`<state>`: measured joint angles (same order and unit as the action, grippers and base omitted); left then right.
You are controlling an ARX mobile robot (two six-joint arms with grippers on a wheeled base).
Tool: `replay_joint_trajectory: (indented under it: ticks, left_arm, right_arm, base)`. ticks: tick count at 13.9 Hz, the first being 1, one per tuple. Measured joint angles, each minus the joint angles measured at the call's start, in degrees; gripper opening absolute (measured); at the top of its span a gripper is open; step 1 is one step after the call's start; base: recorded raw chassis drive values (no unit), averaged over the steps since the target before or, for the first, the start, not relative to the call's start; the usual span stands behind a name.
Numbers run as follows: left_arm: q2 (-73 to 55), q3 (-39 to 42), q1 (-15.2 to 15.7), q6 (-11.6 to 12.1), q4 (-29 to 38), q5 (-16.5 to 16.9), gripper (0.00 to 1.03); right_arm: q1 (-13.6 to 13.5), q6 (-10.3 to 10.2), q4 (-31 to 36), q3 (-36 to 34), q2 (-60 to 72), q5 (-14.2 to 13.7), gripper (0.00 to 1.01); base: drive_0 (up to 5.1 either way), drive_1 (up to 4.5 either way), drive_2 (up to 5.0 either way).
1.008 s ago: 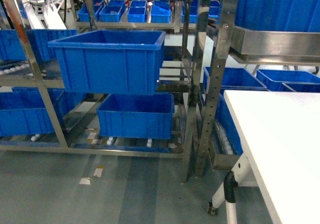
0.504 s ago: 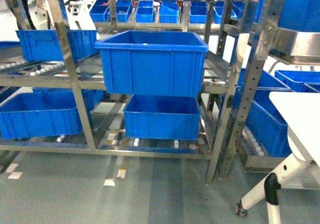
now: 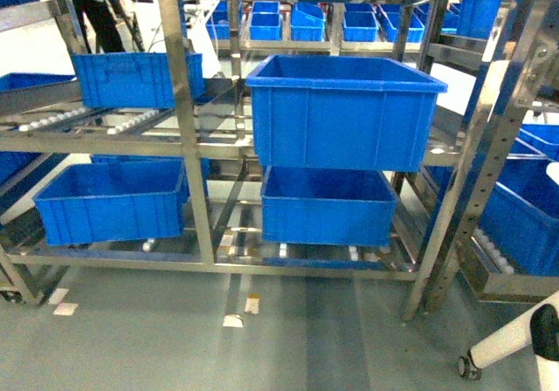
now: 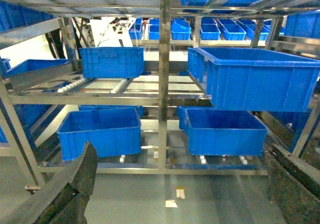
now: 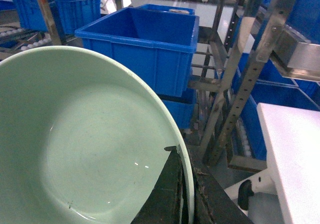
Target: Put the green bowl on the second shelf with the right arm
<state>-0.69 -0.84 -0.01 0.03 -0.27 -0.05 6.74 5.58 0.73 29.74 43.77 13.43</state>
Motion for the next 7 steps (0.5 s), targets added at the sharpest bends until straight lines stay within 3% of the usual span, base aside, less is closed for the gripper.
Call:
replay_joint_trajectory:
  ticks: [4, 7]
  left_arm:
    - [0.00, 0.00, 0.00, 0.00, -0.17, -0.26, 0.98]
    - [0.00, 0.00, 0.00, 0.00, 0.07, -0.13, 0.98]
  right_arm:
    - [-0.02, 0.02, -0.17, -0.04, 0.15, 0.15, 0.02]
    - [-0.31, 0.02, -0.33, -0.04, 0.02, 0.07, 0.02]
  base:
    - [-4.9, 2.44, 2.4]
    - [0.0, 0.00, 0.0]
